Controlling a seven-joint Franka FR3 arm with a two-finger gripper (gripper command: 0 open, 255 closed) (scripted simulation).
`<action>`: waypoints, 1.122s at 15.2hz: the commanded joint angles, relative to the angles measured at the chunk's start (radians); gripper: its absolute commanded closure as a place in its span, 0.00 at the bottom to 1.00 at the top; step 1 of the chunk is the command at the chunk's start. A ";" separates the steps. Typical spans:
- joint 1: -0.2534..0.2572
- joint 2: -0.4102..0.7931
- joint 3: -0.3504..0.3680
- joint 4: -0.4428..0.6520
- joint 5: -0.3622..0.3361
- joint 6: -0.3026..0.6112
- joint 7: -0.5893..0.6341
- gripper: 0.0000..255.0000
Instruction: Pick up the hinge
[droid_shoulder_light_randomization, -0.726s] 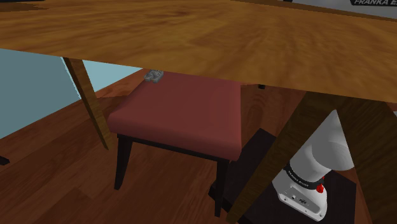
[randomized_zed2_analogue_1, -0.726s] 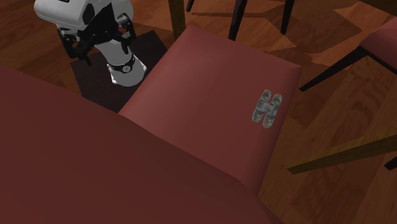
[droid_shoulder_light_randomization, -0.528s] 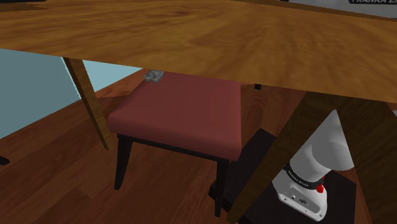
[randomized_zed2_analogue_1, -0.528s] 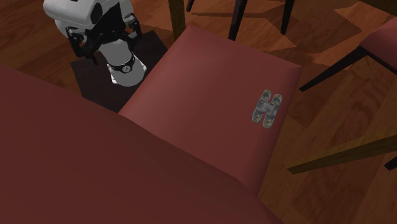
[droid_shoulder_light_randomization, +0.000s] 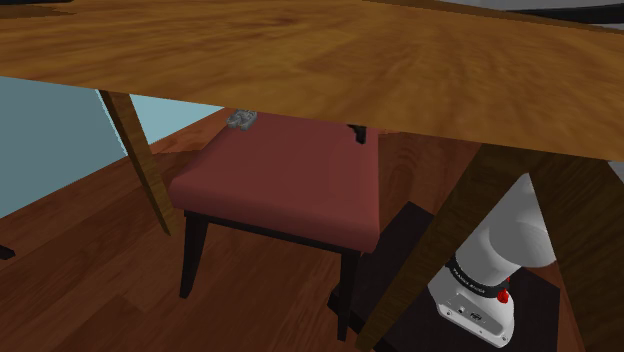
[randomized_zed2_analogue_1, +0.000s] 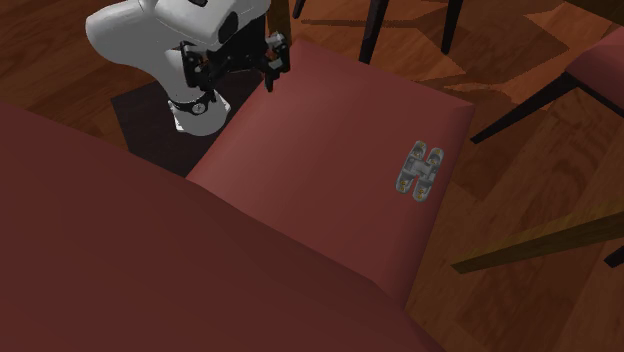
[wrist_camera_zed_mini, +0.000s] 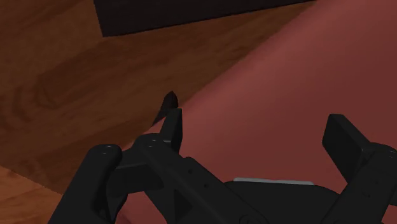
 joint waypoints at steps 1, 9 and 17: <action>-0.011 0.060 0.036 0.049 0.023 0.020 0.091 0.00; -0.050 0.326 0.162 0.290 0.037 0.086 0.441 0.00; -0.039 0.639 0.229 0.621 -0.061 0.096 0.786 0.00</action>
